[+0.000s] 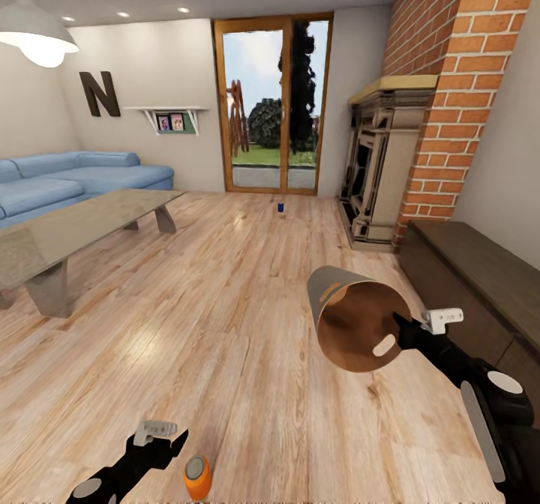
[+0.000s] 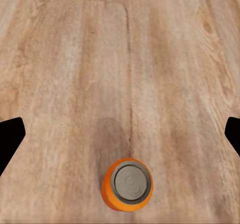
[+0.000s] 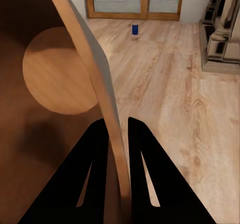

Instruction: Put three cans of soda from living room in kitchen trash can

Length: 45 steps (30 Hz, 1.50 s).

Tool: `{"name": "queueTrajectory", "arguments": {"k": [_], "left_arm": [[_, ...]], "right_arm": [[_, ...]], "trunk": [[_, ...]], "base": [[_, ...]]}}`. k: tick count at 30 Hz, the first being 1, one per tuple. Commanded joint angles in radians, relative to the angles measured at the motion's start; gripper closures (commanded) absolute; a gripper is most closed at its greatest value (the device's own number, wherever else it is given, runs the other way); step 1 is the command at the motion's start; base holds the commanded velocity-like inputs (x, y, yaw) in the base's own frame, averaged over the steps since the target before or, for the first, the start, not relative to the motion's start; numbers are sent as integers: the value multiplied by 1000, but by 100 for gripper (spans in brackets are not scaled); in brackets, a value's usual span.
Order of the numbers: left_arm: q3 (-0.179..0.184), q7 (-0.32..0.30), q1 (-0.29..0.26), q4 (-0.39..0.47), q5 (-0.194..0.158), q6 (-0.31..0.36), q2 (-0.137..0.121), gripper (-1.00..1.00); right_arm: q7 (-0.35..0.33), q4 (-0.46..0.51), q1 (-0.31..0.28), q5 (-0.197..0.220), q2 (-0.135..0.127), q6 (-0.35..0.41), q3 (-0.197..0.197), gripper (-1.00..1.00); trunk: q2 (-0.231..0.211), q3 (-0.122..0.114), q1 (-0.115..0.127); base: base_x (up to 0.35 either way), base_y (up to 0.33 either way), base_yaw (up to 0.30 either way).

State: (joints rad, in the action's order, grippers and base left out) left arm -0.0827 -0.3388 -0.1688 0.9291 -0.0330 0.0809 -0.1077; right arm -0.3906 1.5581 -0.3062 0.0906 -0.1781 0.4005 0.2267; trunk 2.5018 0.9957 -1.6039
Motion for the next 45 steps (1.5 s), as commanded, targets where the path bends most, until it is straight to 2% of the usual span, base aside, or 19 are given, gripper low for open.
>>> {"name": "queueTrajectory", "arguments": {"k": [1,3,5,7,8,10,11,12,14,17,18,19,20,21,23,29,32,41,45], "left_arm": [[0,1,0,0,0,0,0,-100],[2,-1,-3,17,-1,22,32,-100],[3,-2,-15,32,0,62,49,-100],[4,-2,-52,50,0,173,63,-100],[5,-1,-114,61,1,309,70,-100],[6,-1,-168,65,2,407,73,-100],[6,0,-262,63,4,583,74,-100],[6,6,-333,61,8,721,75,-100],[6,31,-427,58,11,867,78,-100],[3,73,-505,38,14,939,80,-100],[1,105,-556,-5,15,966,79,-100],[0,120,-580,-37,15,966,79,-100],[-5,176,-668,-183,9,966,75,-100],[-7,197,-698,-233,5,966,70,-100],[-10,213,-717,-265,2,966,63,-100],[-13,261,-746,-317,-2,966,49,-100],[-12,308,-749,-331,-1,883,50,-100],[-8,338,-743,-336,9,789,59,-100],[-5,342,-742,-351,11,774,60,-100]], "right_arm": [[-7,1,-1,11,0,1,1,100],[-6,1,-1,8,3,1,-5,100],[-6,1,-1,7,4,1,-8,100],[-6,0,-1,7,5,1,-11,100],[-5,0,-1,6,5,1,-12,100],[-5,0,-1,6,5,1,-13,100],[-5,0,-1,6,5,2,-13,100],[-5,0,-1,6,5,2,-13,100],[-5,0,-1,6,5,3,-14,100],[-6,0,-1,6,6,3,-14,100],[-6,0,-1,6,6,3,-15,100],[-6,0,-1,6,6,3,-15,100],[-6,0,-1,6,5,3,-14,100],[-6,0,-1,6,5,3,-13,100],[-6,0,-1,6,6,3,-13,100],[-4,-1,-1,4,7,3,-15,100],[-4,-1,-1,3,8,3,-14,100],[-4,-1,-1,3,8,2,-12,100],[17,0,-1,3,5,3,-11,100]], "trunk": [[0,4,0],[1,12,-1],[1,19,-2],[2,27,-3],[2,31,-3],[2,39,-4],[3,43,-5],[3,46,-5],[3,54,-6],[4,66,-8],[4,70,-8],[5,73,-8],[5,77,-9],[5,81,-9],[6,89,-10],[7,112,-13],[8,124,-14],[10,159,-18],[11,174,-20]], "base": [[0,0,0],[0,0,0],[0,0,0],[0,0,0],[0,0,0],[0,0,0],[0,0,0],[0,0,0],[0,0,0],[0,0,0],[0,0,0],[0,0,0],[0,0,0],[0,0,0],[0,0,0],[0,0,0],[0,0,0],[0,0,0],[0,0,0]]}}
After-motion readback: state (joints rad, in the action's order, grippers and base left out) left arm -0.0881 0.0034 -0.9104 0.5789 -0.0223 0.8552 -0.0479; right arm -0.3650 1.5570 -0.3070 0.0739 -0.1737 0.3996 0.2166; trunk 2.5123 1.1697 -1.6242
